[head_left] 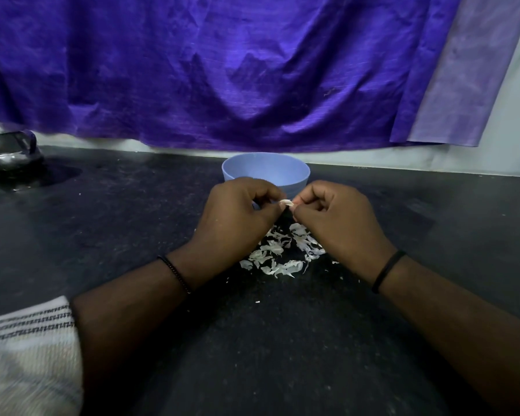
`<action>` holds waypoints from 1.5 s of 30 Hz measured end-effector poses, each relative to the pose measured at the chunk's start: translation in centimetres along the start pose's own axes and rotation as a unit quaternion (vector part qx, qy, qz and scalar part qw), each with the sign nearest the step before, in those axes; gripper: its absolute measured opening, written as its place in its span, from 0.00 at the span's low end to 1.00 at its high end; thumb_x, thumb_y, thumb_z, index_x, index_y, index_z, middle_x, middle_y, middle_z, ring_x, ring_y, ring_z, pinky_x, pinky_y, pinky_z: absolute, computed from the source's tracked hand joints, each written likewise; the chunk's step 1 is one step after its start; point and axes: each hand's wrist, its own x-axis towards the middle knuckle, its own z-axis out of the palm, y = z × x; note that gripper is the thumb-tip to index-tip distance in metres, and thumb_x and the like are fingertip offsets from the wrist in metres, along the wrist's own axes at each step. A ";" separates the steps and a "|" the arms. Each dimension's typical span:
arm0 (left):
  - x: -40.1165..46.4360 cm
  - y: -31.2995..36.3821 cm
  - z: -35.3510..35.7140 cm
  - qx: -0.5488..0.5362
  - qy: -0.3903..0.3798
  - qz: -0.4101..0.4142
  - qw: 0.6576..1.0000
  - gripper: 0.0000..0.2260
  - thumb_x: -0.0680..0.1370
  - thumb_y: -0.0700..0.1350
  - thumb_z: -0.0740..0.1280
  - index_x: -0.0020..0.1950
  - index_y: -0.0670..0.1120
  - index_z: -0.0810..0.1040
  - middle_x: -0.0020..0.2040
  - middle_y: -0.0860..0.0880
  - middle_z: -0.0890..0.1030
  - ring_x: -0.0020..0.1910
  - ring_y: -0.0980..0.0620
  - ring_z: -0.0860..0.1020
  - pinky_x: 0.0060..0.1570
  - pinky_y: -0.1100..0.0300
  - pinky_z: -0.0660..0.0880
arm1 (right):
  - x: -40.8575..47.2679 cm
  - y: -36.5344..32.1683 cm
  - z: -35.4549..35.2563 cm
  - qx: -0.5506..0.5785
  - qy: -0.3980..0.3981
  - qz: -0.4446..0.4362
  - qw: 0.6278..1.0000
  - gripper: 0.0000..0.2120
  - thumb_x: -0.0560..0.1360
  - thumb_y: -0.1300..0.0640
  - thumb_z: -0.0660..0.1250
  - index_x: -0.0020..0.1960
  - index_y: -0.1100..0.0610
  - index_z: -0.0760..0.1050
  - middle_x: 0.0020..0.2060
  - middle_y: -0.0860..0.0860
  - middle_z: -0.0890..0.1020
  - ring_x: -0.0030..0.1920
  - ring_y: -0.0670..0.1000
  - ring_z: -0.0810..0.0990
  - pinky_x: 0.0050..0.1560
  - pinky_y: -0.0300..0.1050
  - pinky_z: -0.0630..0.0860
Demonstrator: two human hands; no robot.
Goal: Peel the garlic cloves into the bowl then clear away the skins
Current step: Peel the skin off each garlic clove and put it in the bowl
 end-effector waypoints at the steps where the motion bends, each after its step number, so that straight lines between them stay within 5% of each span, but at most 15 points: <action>1: 0.0 0.1 0.0 0.003 -0.004 0.004 1.000 0.03 0.75 0.44 0.74 0.48 0.51 0.86 0.39 0.57 0.83 0.38 0.63 0.78 0.37 0.72 0.72 | 0.0 0.0 0.0 -0.001 0.006 -0.003 1.000 0.04 0.73 0.59 0.71 0.40 0.53 0.81 0.31 0.48 0.83 0.29 0.41 0.76 0.31 0.33 0.71; 8: 0.0 0.1 0.2 0.040 -0.012 0.011 0.999 0.03 0.76 0.44 0.73 0.46 0.51 0.87 0.40 0.56 0.83 0.39 0.62 0.78 0.37 0.76 0.68 | -0.4 0.0 0.2 -0.068 0.034 -0.064 0.995 0.04 0.73 0.59 0.71 0.41 0.52 0.81 0.32 0.44 0.81 0.33 0.42 0.78 0.36 0.37 0.76; 10: -0.1 0.1 0.2 0.042 -0.016 0.014 0.999 0.04 0.76 0.43 0.73 0.47 0.50 0.87 0.40 0.55 0.83 0.40 0.61 0.78 0.39 0.71 0.71 | -0.4 0.0 0.2 -0.098 0.031 -0.087 0.991 0.03 0.73 0.57 0.71 0.41 0.51 0.80 0.32 0.44 0.81 0.34 0.44 0.79 0.38 0.47 0.78; 14: -0.1 0.2 0.2 0.037 -0.026 0.004 0.999 0.04 0.76 0.43 0.72 0.46 0.50 0.87 0.40 0.54 0.85 0.39 0.61 0.80 0.42 0.60 0.78 | -0.4 0.0 0.3 -0.128 0.036 -0.114 0.985 0.02 0.71 0.56 0.71 0.40 0.52 0.80 0.32 0.45 0.81 0.34 0.44 0.78 0.37 0.51 0.78; 22: 0.2 0.3 -0.4 -0.012 -0.050 -0.007 0.999 0.04 0.75 0.39 0.73 0.46 0.46 0.87 0.34 0.56 0.82 0.29 0.68 0.77 0.33 0.75 0.71 | 0.0 -0.2 0.3 -0.140 0.038 -0.183 0.972 0.03 0.71 0.57 0.72 0.39 0.53 0.80 0.32 0.46 0.80 0.34 0.46 0.78 0.34 0.50 0.76; 27: 0.5 0.4 -1.0 -0.135 -0.107 -0.145 0.974 0.04 0.75 0.40 0.73 0.41 0.45 0.86 0.26 0.42 0.79 0.24 0.46 0.73 0.23 0.63 0.67 | 0.3 -0.4 -0.3 -0.139 -0.007 -0.202 0.969 0.03 0.70 0.57 0.71 0.38 0.54 0.80 0.32 0.45 0.80 0.34 0.46 0.78 0.35 0.50 0.76; 30: 0.4 0.4 -1.2 -0.203 -0.135 -0.188 0.951 0.04 0.76 0.39 0.71 0.43 0.40 0.84 0.27 0.43 0.78 0.25 0.44 0.72 0.21 0.63 0.65 | 0.3 -0.4 -0.7 -0.101 -0.015 -0.179 0.978 0.04 0.71 0.58 0.73 0.38 0.53 0.80 0.31 0.45 0.81 0.34 0.46 0.79 0.35 0.46 0.76; 34: 0.3 0.6 -1.1 -0.229 -0.156 -0.185 0.943 0.04 0.78 0.38 0.69 0.46 0.39 0.82 0.26 0.51 0.79 0.21 0.56 0.72 0.18 0.64 0.64 | 0.1 -0.3 -0.7 -0.053 -0.001 -0.153 0.987 0.05 0.72 0.59 0.74 0.39 0.53 0.80 0.30 0.46 0.80 0.32 0.44 0.77 0.33 0.41 0.75; 40: 0.2 0.3 -1.0 -0.196 -0.068 -0.129 0.970 0.02 0.74 0.39 0.75 0.45 0.41 0.83 0.33 0.47 0.82 0.25 0.53 0.75 0.20 0.63 0.68 | 0.0 -0.1 -0.5 -0.026 -0.004 -0.121 0.992 0.04 0.72 0.60 0.72 0.39 0.54 0.80 0.30 0.45 0.80 0.31 0.42 0.76 0.33 0.32 0.72; 45: 0.1 0.4 -0.7 -0.145 -0.080 -0.120 0.979 0.02 0.76 0.42 0.73 0.45 0.44 0.84 0.29 0.44 0.82 0.23 0.51 0.75 0.23 0.62 0.71 | 0.0 0.0 -0.4 -0.025 -0.004 -0.113 0.993 0.03 0.72 0.57 0.72 0.39 0.52 0.80 0.31 0.44 0.81 0.32 0.42 0.78 0.34 0.32 0.74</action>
